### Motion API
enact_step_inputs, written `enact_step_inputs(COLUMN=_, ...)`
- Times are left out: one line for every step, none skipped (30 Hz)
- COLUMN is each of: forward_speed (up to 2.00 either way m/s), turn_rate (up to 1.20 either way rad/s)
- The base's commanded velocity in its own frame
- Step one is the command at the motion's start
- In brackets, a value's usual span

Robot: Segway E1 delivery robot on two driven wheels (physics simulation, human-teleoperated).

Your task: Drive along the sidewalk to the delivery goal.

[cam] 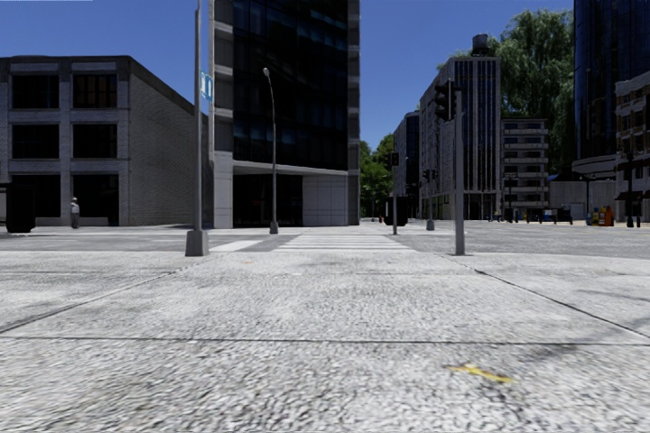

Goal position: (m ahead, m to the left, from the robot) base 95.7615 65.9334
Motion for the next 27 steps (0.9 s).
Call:
enact_step_inputs(forward_speed=2.00, turn_rate=0.00)
enact_step_inputs(forward_speed=2.00, turn_rate=0.00)
enact_step_inputs(forward_speed=2.00, turn_rate=0.00)
enact_step_inputs(forward_speed=2.00, turn_rate=0.00)
enact_step_inputs(forward_speed=2.00, turn_rate=0.00)
enact_step_inputs(forward_speed=2.00, turn_rate=0.00)
enact_step_inputs(forward_speed=2.00, turn_rate=0.00)
enact_step_inputs(forward_speed=2.00, turn_rate=0.00)
enact_step_inputs(forward_speed=2.00, turn_rate=0.00)
enact_step_inputs(forward_speed=2.00, turn_rate=0.00)
enact_step_inputs(forward_speed=2.00, turn_rate=0.00)
enact_step_inputs(forward_speed=2.00, turn_rate=0.00)
enact_step_inputs(forward_speed=2.00, turn_rate=0.00)
enact_step_inputs(forward_speed=2.00, turn_rate=0.00)
enact_step_inputs(forward_speed=2.00, turn_rate=0.00)
enact_step_inputs(forward_speed=2.00, turn_rate=0.00)
enact_step_inputs(forward_speed=2.00, turn_rate=0.00)
enact_step_inputs(forward_speed=2.00, turn_rate=0.00)
enact_step_inputs(forward_speed=2.00, turn_rate=0.00)
enact_step_inputs(forward_speed=2.00, turn_rate=-0.07)
enact_step_inputs(forward_speed=2.00, turn_rate=-0.13)
enact_step_inputs(forward_speed=2.00, turn_rate=-0.13)
enact_step_inputs(forward_speed=2.00, turn_rate=-0.16)
enact_step_inputs(forward_speed=2.00, turn_rate=-0.16)
enact_step_inputs(forward_speed=2.00, turn_rate=-0.17)
enact_step_inputs(forward_speed=2.00, turn_rate=-0.17)
enact_step_inputs(forward_speed=2.00, turn_rate=-0.17)
